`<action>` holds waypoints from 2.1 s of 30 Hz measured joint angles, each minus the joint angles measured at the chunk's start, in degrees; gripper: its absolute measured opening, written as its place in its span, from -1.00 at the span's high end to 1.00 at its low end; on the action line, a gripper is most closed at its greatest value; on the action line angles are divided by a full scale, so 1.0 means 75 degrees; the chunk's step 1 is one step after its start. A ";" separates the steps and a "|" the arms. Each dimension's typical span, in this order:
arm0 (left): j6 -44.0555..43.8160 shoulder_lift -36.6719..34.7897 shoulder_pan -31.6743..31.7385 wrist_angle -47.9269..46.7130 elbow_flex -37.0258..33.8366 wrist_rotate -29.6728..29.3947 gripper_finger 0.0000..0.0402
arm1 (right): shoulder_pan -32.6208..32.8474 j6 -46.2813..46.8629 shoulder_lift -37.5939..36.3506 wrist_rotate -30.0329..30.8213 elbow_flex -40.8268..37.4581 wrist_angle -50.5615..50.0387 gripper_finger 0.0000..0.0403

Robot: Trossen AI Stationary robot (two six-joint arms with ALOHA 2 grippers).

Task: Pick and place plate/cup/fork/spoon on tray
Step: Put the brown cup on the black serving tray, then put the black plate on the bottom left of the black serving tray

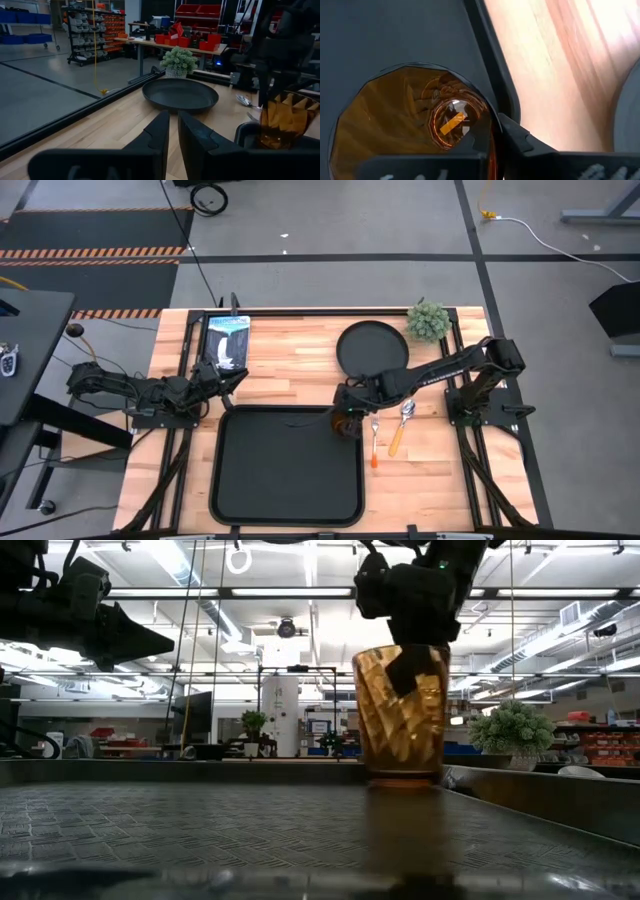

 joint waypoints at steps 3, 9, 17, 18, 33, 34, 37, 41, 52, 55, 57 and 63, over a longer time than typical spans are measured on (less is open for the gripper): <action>0.0000 -0.0001 0.0000 0.0000 0.0001 0.0000 0.76 | -0.0022 -0.0029 0.0000 0.0021 -0.0003 0.0031 0.76; 0.0000 0.0000 0.0000 0.0000 0.0002 -0.0001 0.76 | -0.0121 -0.0010 0.0000 -0.0068 -0.0003 0.0021 0.58; 0.0000 0.0000 0.0000 0.0000 0.0002 0.0000 0.76 | -0.0268 0.0009 -0.0012 -0.0457 0.0265 -0.0134 0.33; 0.0000 -0.0001 0.0001 0.0000 0.0000 -0.0001 0.76 | -0.0268 -0.0028 -0.0015 -0.0554 0.0367 -0.0222 0.29; 0.0000 0.0000 0.0002 0.0000 0.0000 0.0000 0.76 | -0.0273 -0.0139 -0.1126 0.0805 0.0567 -0.2739 0.03; 0.0000 -0.0002 0.0003 0.0000 0.0000 0.0000 0.76 | -0.0254 -0.0049 -0.1313 0.0910 0.0379 -0.2706 0.03; 0.0000 0.0000 0.0001 0.0000 0.0000 0.0000 0.76 | -0.0257 0.0331 -0.1915 0.1232 -0.0484 -0.2658 0.04; 0.0000 0.0000 0.0000 0.0000 0.0000 0.0000 0.76 | -0.0453 0.0067 -0.2709 0.1293 -0.1997 -0.1834 0.04; 0.0000 -0.0001 0.0002 0.0000 0.0000 -0.0003 0.76 | -0.1520 -0.1741 -0.2435 0.1157 -0.3369 -0.0587 0.07; 0.0000 0.0000 0.0001 0.0000 0.0000 -0.0003 0.76 | -0.1716 -0.2287 -0.2033 0.1162 -0.3369 -0.0435 0.09; 0.0000 0.0000 0.0000 0.0000 0.0000 -0.0003 0.76 | -0.1818 -0.2615 -0.1783 0.1249 -0.3369 -0.0406 0.09; 0.0000 0.0000 0.0001 0.0000 0.0000 -0.0002 0.76 | -0.2144 -0.3420 -0.1231 0.1514 -0.3369 -0.0206 0.14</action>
